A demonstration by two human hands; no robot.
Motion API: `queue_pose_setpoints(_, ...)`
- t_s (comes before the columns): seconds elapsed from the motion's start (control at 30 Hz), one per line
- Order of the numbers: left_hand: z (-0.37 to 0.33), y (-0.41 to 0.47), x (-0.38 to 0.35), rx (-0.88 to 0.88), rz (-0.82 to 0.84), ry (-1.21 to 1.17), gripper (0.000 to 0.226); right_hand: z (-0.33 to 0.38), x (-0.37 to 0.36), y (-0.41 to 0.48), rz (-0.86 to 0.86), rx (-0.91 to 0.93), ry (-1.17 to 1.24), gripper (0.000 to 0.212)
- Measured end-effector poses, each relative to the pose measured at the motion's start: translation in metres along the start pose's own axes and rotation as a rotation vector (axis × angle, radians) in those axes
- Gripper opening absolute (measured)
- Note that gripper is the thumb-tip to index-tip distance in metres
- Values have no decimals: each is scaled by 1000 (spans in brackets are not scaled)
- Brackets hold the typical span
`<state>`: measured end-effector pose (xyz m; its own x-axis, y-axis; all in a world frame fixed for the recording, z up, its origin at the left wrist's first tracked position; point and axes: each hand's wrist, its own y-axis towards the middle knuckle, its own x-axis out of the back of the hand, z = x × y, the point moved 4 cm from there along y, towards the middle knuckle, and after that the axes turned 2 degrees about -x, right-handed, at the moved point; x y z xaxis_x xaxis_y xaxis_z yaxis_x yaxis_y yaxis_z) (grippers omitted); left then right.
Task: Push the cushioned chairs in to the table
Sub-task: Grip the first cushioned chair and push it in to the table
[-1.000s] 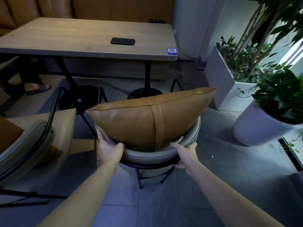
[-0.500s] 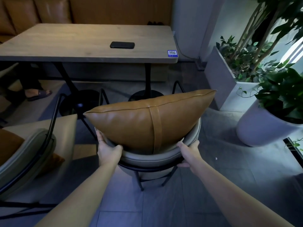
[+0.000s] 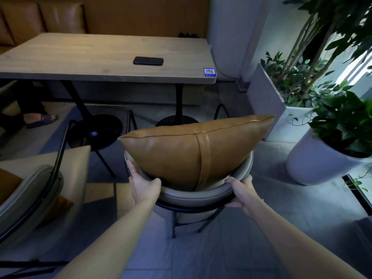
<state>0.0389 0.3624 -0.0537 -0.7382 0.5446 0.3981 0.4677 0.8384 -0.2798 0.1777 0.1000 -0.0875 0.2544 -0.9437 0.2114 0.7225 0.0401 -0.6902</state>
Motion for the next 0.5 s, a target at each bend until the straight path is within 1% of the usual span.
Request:
queue_pose_setpoints(0.17, 2, 23, 5, 15, 6, 8, 109, 1, -14, 1, 30, 27, 19, 86)
queue_pose_setpoints(0.33, 2, 44, 9, 26, 4, 14, 109, 9, -26, 8, 48, 39, 27, 86)
queue_pose_setpoints(0.5, -4, 62, 8, 39, -43, 17, 105, 24, -36, 16, 66, 19, 12, 99)
